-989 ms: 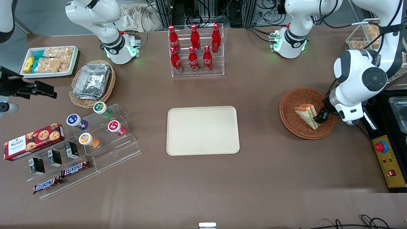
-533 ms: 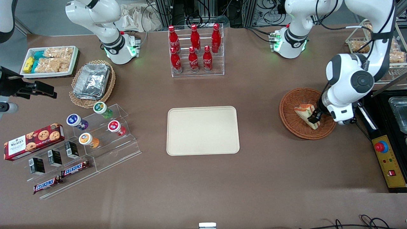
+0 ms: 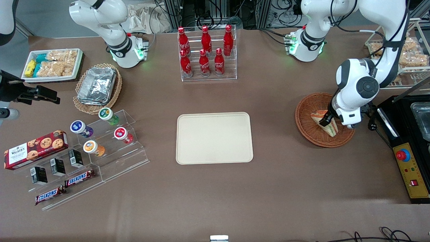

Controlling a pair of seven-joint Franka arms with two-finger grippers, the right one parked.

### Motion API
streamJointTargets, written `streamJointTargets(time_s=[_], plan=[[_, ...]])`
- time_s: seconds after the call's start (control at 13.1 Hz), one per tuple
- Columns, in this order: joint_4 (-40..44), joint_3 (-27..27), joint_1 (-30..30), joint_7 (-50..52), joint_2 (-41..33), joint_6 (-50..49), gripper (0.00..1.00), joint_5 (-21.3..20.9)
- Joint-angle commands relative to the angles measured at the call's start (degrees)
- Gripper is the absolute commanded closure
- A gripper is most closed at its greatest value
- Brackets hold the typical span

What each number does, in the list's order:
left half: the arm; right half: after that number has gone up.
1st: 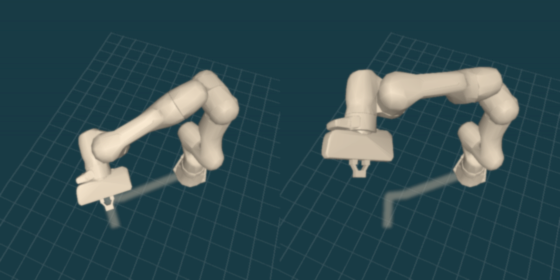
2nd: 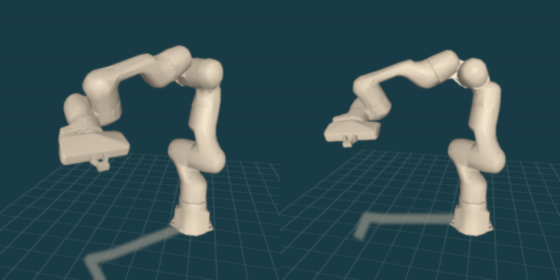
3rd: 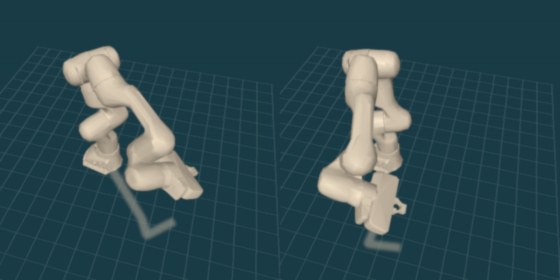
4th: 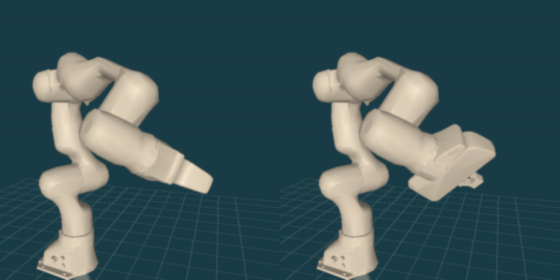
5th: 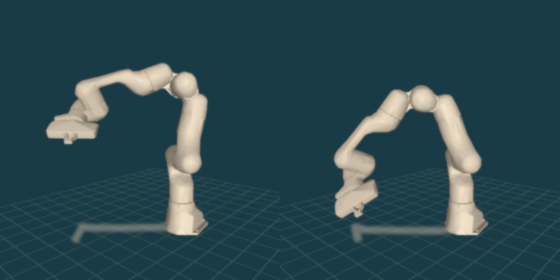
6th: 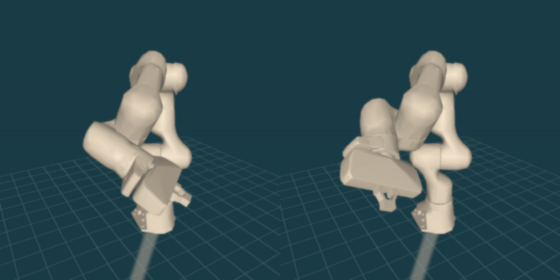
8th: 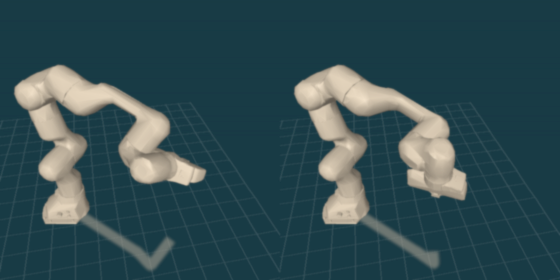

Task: Place sandwich from basket to tray
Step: 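Close the left gripper on the sandwich and lift it from the basket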

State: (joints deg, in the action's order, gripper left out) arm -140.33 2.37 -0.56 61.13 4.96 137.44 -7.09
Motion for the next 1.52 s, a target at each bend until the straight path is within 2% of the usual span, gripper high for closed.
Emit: streamJointTargets(time_s=[0.0, 0.15, 0.46, 0.61, 0.76, 0.91, 1.07, 1.29, 1.45], plan=[[-1.0, 0.09, -0.4, 0.74, -0.12, 2.39, 0.99, -2.84], [-0.82, 0.09, -0.49, 0.83, 1.54, 5.02, 1.0, -4.78], [0.67, -0.17, -1.54, 1.01, -0.37, 4.6, 1.0, -4.69], [4.51, -0.09, -2.07, -0.91, -3.45, -3.0, 1.0, -4.69], [15.9, 0.26, -1.81, -7.84, -3.81, -18.7, 1.0, -4.08], [27.08, 0.44, -1.28, -14.35, -3.11, -29.46, 1.0, -2.68], [37.79, 1.23, -1.2, -21.9, -2.59, -38.17, 1.0, 2.41], [51.96, 8.67, -1.11, -20.46, 2.85, -43.57, 1.0, 3.74], [53.23, 13.6, -1.02, -15.27, 4.96, -42.96, 1.0, 6.11]])
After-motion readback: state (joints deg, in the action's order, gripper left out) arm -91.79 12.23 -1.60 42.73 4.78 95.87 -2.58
